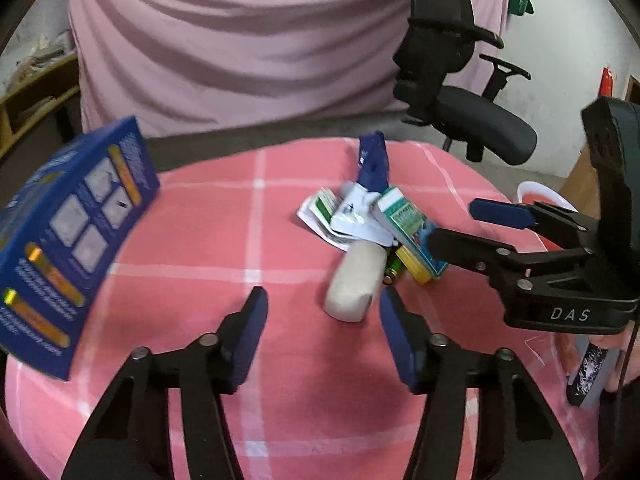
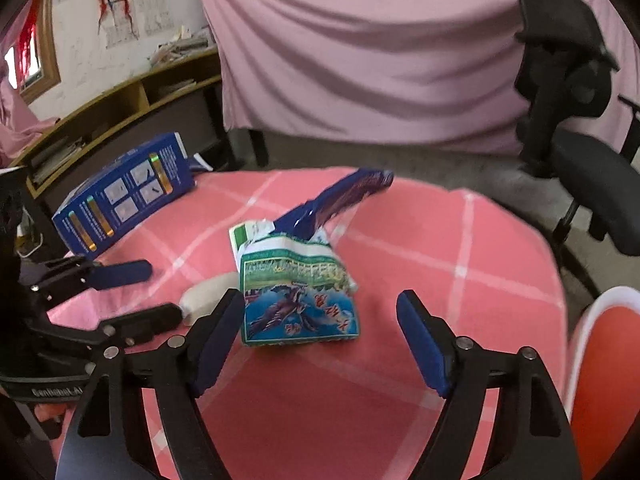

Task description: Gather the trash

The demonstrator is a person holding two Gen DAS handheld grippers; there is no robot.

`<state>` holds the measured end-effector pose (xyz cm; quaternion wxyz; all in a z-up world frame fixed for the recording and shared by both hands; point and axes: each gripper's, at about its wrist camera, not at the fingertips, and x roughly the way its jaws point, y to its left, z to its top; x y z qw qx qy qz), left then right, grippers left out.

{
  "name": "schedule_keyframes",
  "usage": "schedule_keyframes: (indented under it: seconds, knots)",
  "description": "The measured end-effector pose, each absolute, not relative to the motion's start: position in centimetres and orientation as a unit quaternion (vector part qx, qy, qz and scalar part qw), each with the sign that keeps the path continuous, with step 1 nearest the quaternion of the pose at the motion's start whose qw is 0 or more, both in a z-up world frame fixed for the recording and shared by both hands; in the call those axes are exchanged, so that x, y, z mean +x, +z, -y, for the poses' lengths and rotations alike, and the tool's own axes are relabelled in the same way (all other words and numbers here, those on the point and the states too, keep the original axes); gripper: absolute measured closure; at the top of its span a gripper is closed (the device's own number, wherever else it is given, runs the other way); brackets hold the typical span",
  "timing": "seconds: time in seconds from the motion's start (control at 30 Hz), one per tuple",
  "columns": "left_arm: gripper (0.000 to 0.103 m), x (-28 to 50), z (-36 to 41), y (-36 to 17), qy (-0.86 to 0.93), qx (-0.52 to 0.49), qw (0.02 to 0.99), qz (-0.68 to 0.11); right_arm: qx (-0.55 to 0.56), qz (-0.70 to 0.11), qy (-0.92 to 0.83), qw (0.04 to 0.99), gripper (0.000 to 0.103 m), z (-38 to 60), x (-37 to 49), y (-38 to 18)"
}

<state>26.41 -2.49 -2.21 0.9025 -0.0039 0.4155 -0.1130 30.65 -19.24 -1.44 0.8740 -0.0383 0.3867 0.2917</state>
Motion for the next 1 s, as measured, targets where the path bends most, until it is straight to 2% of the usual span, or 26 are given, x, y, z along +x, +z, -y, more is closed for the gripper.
schedule_keyframes:
  seconds: [0.07,0.2,0.27,0.4,0.57,0.67,1.0]
  knots:
    - [0.060,27.0,2.4,-2.4,-0.115,-0.012,0.898,-0.425,-0.031,-0.407,0.294,0.864,0.025,19.2,31.2,-2.0]
    - [0.061,28.0,2.5,-2.5,-0.121,-0.028,0.893,-0.433,-0.005,-0.429,0.300,0.852,0.030,19.8,31.9,-2.5]
    - [0.064,28.2,2.6,-2.4,-0.125,-0.027,0.892,-0.433,0.004,-0.431,0.304,0.850,0.034,20.1,32.0,-2.5]
    - [0.076,28.2,3.0,-2.4,-0.136,-0.019,0.890,-0.434,0.005,-0.432,0.311,0.846,0.046,19.9,31.8,-2.5]
    - [0.077,27.6,2.7,-2.1,-0.130,-0.020,0.895,-0.426,0.001,-0.431,0.319,0.844,0.057,19.8,31.5,-2.4]
    - [0.077,27.0,2.5,-2.0,-0.116,-0.022,0.899,-0.422,-0.003,-0.432,0.327,0.841,0.068,19.5,31.2,-2.4]
    - [0.078,25.0,1.6,-1.7,-0.048,-0.050,0.905,-0.420,-0.001,-0.420,0.328,0.846,0.074,19.6,30.4,-2.1]
